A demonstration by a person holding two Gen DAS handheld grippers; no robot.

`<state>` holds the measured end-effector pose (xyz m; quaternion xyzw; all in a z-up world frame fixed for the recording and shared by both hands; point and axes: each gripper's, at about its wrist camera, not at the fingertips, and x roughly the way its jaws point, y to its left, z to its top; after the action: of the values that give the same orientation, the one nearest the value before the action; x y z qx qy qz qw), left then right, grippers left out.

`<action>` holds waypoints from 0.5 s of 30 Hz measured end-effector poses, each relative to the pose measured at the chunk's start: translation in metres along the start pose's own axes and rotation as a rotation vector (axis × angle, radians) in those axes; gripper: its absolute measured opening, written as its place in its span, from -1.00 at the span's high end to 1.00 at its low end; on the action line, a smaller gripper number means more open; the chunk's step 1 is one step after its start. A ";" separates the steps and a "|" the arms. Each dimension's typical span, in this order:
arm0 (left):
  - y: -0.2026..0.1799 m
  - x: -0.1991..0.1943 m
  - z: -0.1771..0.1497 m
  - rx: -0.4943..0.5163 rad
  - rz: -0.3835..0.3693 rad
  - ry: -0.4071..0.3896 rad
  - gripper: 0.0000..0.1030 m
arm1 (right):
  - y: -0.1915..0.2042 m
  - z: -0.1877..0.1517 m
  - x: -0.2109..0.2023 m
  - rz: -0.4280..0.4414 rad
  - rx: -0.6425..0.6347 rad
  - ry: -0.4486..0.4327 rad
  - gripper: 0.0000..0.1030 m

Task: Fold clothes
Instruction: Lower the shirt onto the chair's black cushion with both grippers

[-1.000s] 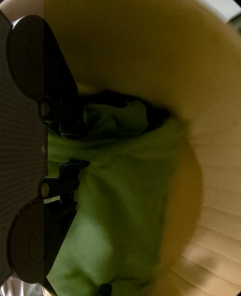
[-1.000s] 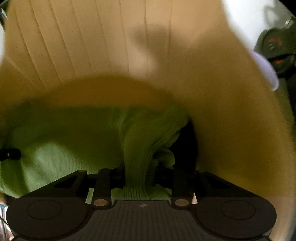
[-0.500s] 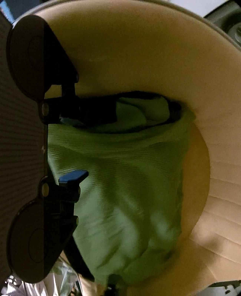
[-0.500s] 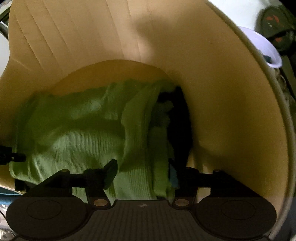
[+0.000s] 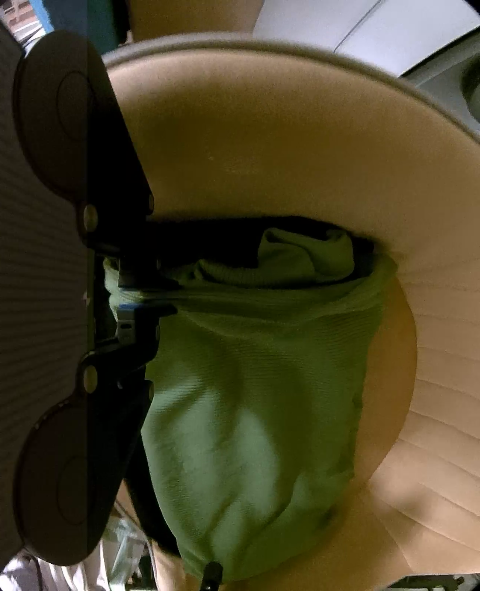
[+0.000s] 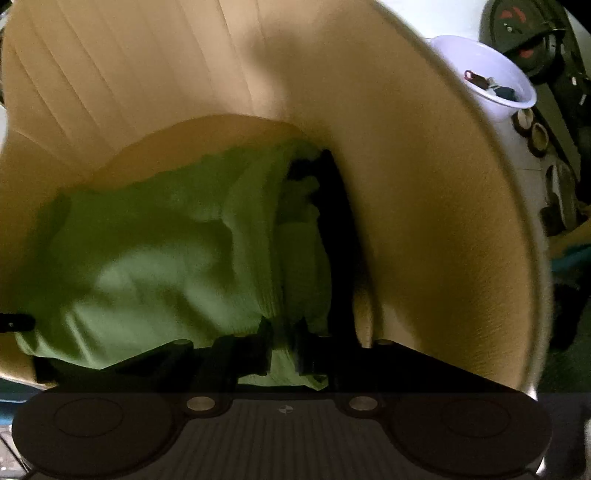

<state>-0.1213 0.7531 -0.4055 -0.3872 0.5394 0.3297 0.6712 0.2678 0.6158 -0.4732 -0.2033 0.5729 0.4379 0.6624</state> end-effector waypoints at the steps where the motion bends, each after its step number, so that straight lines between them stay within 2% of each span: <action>1: 0.003 -0.001 -0.001 -0.015 -0.016 0.007 0.90 | 0.000 0.003 -0.006 0.015 0.010 0.008 0.83; 6: 0.022 0.002 -0.002 -0.100 -0.068 0.042 0.90 | -0.008 0.012 -0.023 0.054 0.091 0.072 0.84; 10: 0.010 0.008 0.001 -0.054 -0.033 0.018 0.73 | -0.017 0.008 -0.007 0.041 0.158 0.104 0.83; 12: 0.009 0.004 -0.006 -0.106 -0.058 0.013 0.31 | -0.015 0.005 0.003 0.032 0.159 0.112 0.80; 15: 0.010 -0.005 -0.018 -0.205 -0.107 0.002 0.00 | -0.007 -0.002 0.009 0.027 0.174 0.114 0.46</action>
<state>-0.1396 0.7422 -0.4047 -0.4824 0.4822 0.3466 0.6439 0.2722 0.6137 -0.4834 -0.1620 0.6483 0.3829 0.6378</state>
